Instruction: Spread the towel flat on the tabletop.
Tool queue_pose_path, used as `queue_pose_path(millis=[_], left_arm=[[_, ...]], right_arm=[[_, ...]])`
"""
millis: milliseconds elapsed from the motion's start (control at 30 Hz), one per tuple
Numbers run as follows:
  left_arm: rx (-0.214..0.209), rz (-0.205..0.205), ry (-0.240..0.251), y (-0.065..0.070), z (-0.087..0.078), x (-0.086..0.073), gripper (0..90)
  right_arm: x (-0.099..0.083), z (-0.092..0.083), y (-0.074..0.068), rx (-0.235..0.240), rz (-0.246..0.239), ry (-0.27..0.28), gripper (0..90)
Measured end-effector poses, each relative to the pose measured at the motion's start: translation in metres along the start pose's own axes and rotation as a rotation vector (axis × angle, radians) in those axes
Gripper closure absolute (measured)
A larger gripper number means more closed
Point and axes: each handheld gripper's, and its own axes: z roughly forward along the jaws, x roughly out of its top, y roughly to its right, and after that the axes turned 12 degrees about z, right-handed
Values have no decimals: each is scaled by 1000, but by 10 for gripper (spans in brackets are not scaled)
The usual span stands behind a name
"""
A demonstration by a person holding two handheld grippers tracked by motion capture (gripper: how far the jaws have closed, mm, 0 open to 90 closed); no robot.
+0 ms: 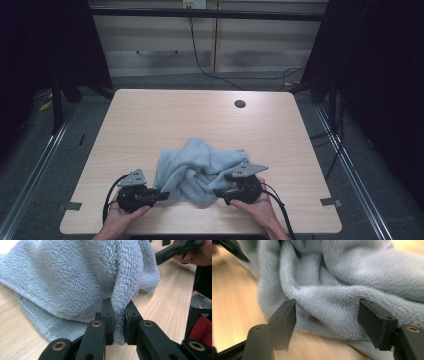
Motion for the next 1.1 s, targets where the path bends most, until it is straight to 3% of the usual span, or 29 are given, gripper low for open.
queue_pose_path(millis=[67, 100, 167, 233, 367, 533, 767, 833, 933, 1100], left_arm=[[-2, -2, 1, 0, 0, 0, 813], [2, -3, 1, -1, 0, 0, 813], [3, -3, 4, -1, -2, 0, 814], [-2, -7, 16, -1, -4, 0, 816], [-5, 10, 43, 2, -13, 4, 823], [-11, 39, 109, 7, -33, 15, 830], [37, 42, 205, -9, -55, 45, 831], [59, 48, 213, -18, -57, 55, 830], [92, 24, 205, -40, -53, 65, 830], [146, -59, 137, -77, -31, 51, 828]], right_arm=[[-2, 9, -1, -45, -18, -39, 407], [-4, 12, -2, -69, -33, -31, 499], [-2, 8, -1, -41, 8, -2, 759], [0, 3, 0, -12, 21, 24, 850], [4, -14, -3, 35, 45, 48, 865], [17, -49, -15, 82, 38, 129, 868], [61, -81, -19, 74, 6, 227, 869], [76, -82, -14, 58, 8, 246, 868], [95, -76, 2, 34, 46, 258, 866], [96, -48, 38, -51, 126, 219, 861]])
